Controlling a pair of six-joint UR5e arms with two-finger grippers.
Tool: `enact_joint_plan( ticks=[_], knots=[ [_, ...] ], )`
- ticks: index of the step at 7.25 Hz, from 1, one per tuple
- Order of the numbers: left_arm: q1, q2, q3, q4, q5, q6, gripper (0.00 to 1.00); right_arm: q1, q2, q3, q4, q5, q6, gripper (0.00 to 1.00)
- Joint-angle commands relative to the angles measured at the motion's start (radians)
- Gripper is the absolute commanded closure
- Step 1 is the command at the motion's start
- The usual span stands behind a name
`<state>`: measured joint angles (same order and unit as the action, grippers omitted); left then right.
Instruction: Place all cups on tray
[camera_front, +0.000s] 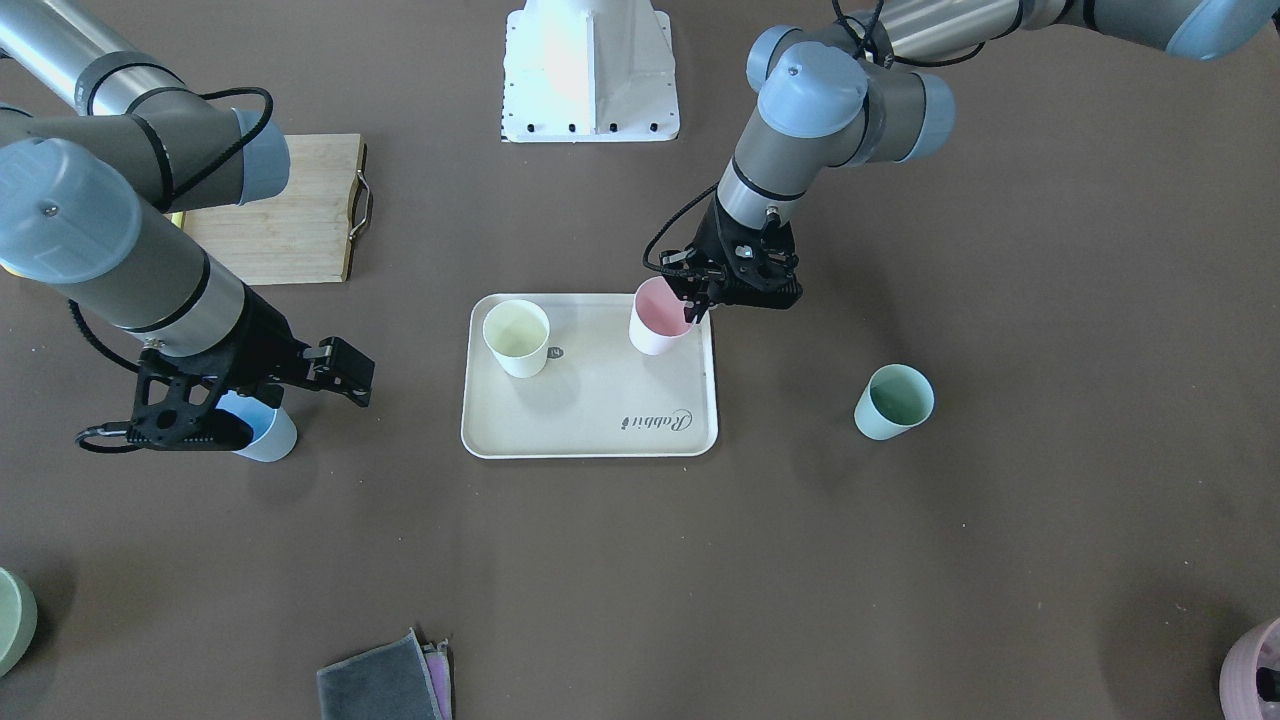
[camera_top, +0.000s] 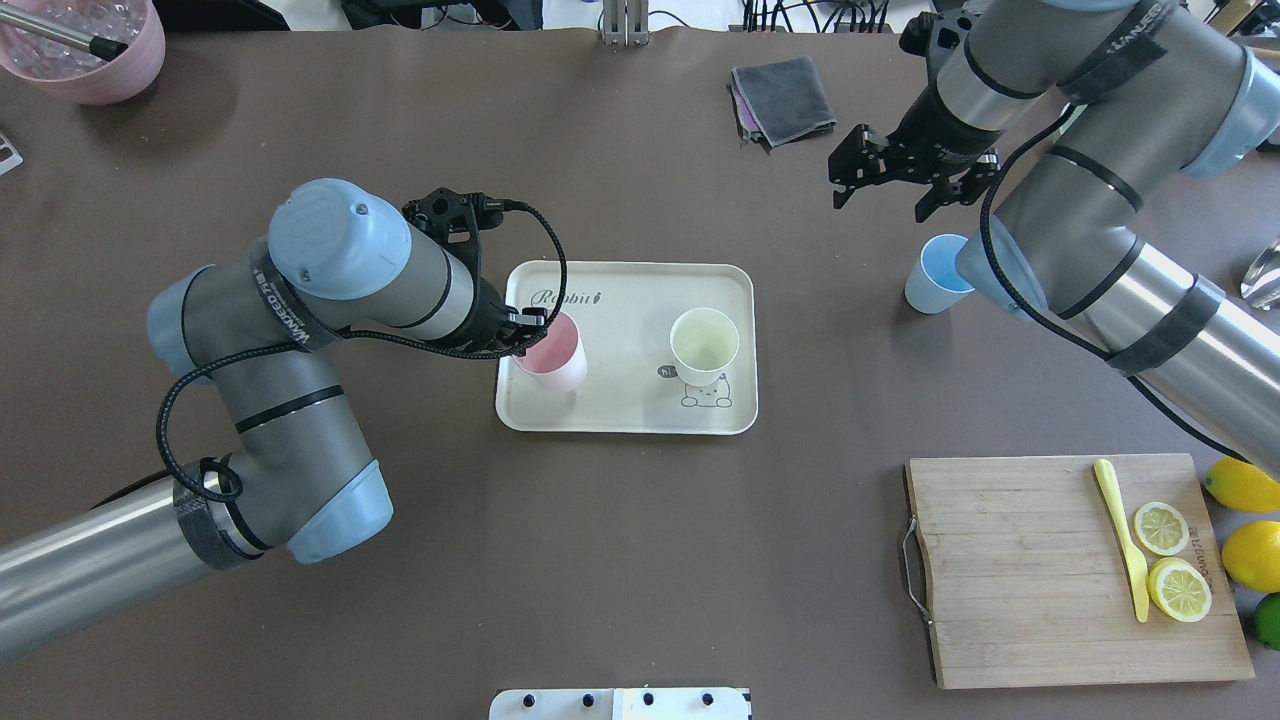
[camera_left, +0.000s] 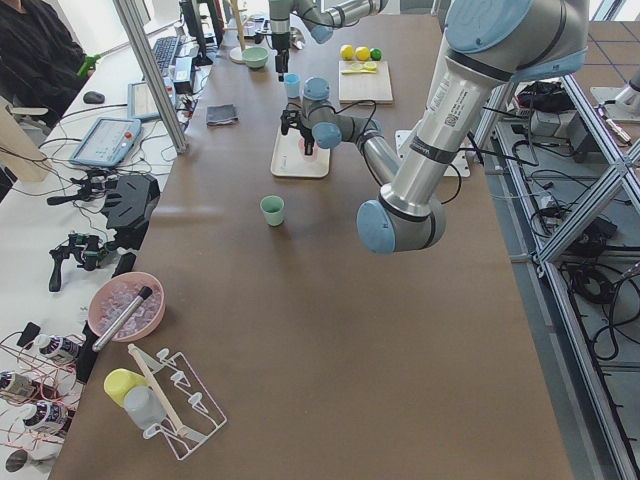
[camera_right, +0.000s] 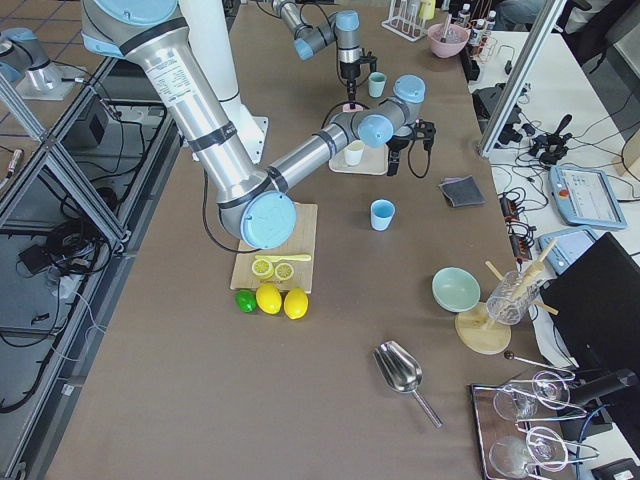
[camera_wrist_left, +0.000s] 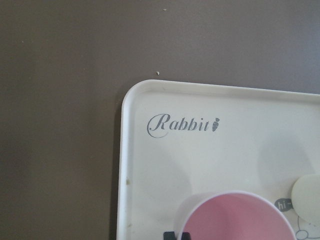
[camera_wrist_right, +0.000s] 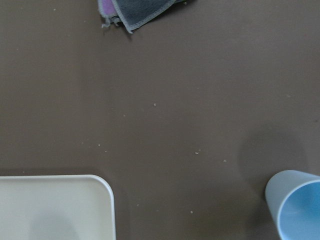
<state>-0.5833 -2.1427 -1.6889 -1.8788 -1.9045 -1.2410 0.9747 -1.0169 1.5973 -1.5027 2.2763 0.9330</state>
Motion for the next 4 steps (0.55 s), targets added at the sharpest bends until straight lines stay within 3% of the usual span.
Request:
enact_joint_plan(
  ticks=[1,2,3,4],
  knots=[
    [0.026,-0.008,-0.006,0.063,0.035,0.000,1.00,0.065,-0.023,0.003,-0.099,0.009,-0.124,0.00],
    [0.026,-0.034,-0.015,0.114,0.035,0.002,1.00,0.085,-0.049,0.004,-0.099,0.011,-0.166,0.00],
    [0.026,-0.031,-0.018,0.116,0.035,0.002,0.55,0.088,-0.070,0.015,-0.100,0.011,-0.177,0.00],
    [0.025,-0.032,-0.020,0.115,0.044,0.002,0.30,0.088,-0.075,0.009,-0.099,0.005,-0.178,0.00]
  ],
)
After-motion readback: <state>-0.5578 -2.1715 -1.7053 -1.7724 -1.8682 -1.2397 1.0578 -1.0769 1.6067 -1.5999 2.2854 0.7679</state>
